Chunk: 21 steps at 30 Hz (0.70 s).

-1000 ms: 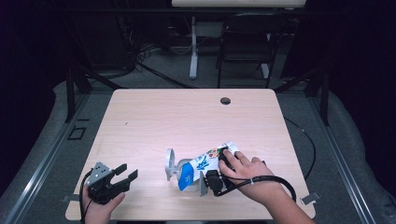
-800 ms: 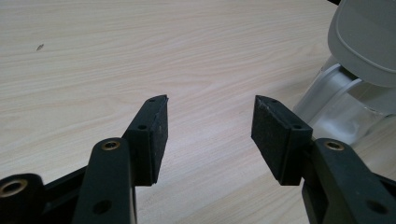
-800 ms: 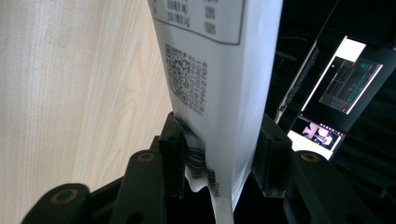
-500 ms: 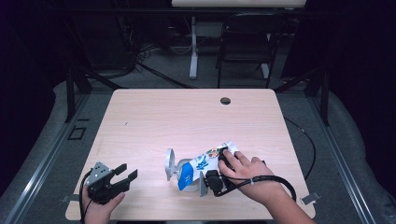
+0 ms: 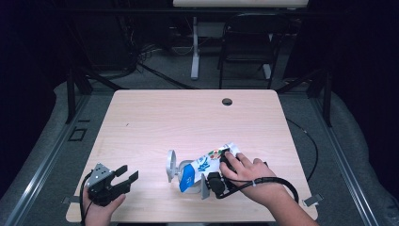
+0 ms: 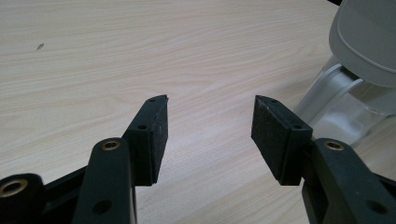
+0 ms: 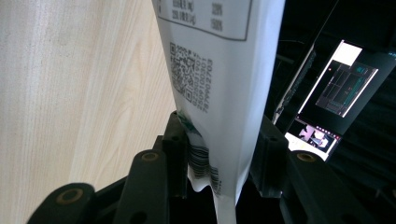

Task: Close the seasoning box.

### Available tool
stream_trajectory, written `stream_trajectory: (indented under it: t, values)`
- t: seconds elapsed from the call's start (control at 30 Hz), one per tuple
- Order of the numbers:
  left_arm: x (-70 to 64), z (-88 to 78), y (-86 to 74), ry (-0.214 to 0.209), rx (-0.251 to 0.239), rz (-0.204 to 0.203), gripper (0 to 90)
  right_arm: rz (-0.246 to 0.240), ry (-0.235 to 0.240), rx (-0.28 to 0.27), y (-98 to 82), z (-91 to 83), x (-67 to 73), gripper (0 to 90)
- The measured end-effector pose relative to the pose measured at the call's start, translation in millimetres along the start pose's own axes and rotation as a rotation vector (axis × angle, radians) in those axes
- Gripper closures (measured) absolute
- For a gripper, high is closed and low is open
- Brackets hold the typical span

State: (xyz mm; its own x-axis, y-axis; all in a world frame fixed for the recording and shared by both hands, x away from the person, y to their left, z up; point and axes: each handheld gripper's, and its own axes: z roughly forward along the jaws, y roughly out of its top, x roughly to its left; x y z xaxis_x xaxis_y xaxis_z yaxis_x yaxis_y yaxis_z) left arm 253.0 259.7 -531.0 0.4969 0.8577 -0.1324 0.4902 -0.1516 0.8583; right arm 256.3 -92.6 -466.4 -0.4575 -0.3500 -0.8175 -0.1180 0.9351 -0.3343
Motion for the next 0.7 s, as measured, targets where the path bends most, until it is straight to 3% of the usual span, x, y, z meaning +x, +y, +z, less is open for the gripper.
stream_trajectory:
  t: [0.7]
  values:
    - [0.5,-0.4,-0.2,0.001,-0.004,-0.007,46.5,-0.018,-0.005,0.006,0.1,-1.2,0.0,65.3]
